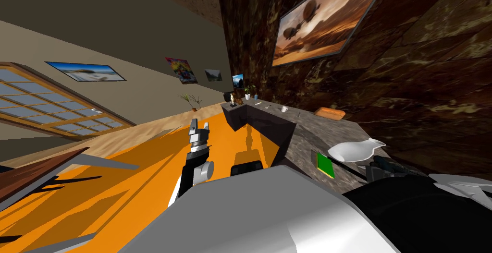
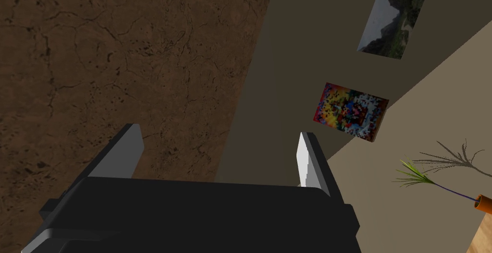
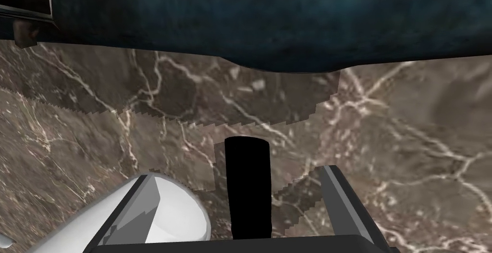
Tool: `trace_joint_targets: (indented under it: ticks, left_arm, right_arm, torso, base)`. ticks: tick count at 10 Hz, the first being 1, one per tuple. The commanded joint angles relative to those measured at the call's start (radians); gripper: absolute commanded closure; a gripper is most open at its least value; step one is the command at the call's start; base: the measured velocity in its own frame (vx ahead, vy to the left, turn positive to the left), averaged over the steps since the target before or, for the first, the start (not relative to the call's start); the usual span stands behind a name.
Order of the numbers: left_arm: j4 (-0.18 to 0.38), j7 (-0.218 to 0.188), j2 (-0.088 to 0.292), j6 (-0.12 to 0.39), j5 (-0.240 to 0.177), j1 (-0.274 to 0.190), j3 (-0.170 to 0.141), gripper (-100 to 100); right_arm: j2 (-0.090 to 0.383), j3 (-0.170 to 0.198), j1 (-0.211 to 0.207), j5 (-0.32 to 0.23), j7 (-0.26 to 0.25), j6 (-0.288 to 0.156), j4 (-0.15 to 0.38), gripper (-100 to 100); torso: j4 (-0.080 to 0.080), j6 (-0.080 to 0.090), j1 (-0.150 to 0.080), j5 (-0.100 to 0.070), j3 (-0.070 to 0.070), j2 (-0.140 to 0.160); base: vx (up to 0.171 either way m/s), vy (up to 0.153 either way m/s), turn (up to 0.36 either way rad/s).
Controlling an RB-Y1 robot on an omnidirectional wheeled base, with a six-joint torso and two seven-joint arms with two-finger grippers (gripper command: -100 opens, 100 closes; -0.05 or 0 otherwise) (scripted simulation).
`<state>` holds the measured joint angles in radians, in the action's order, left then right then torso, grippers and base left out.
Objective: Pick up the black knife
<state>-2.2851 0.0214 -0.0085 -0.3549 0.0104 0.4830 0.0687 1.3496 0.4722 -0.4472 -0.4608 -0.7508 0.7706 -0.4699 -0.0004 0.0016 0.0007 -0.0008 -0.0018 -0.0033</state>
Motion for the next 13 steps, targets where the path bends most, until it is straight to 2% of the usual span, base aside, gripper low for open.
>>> trace_joint_targets:
  ticks: [1,2,3,7,8,9,13]
  left_arm:
    - [0.0,0.0,0.0,0.0,0.0,0.0,0.0,0]
    - [0.0,0.0,0.0,0.0,0.0,0.0,0.0,0]
    - [0.0,0.0,0.0,0.0,0.0,0.0,0.0,0]
    - [0.0,0.0,0.0,0.0,0.0,0.0,0.0,0]
    - [0.0,0.0,0.0,0.0,0.0,0.0,0.0,0]
    - [0.0,0.0,0.0,0.0,0.0,0.0,0.0,0]
    - [0.0,0.0,0.0,0.0,0.0,0.0,0.0,0]
  right_arm:
    - [-0.011,-0.003,0.007,-0.004,-0.014,0.015,0.031,-100]
    - [-0.011,-0.002,0.009,-0.004,-0.014,0.015,0.029,-100]
    - [-0.012,-0.002,0.01,-0.004,-0.016,0.018,0.032,100]
    - [-0.011,-0.002,0.01,-0.004,-0.015,0.018,0.032,100]
    - [-0.011,-0.002,0.01,-0.004,-0.015,0.018,0.031,0]
    - [0.013,0.007,-0.002,0.0,0.014,-0.009,-0.013,100]
    - [0.109,0.048,-0.035,0.018,0.127,-0.106,-0.188,100]
  torso:
    - [0.0,0.0,0.0,0.0,0.0,0.0]
    - [0.0,0.0,-0.001,-0.001,0.0,0.0]
    - [0.0,0.0,-0.001,-0.001,0.001,0.002]
    - [0.001,0.0,-0.002,-0.001,0.002,0.003]
    - [0.001,0.0,-0.002,-0.001,0.002,0.003]
    - [0.001,0.0,-0.002,-0.001,0.002,0.003]
    - [0.002,0.0,-0.001,0.0,0.005,0.008]
  base:
    - [0.045,0.0,-0.005]
    - [0.015,0.0,0.0]
    - [0.0,0.0,0.0]
    - [0.0,0.0,0.0]
    - [0.0,0.0,0.0]
    - [-0.035,-0.004,0.006]
    - [-0.087,-0.007,0.016]
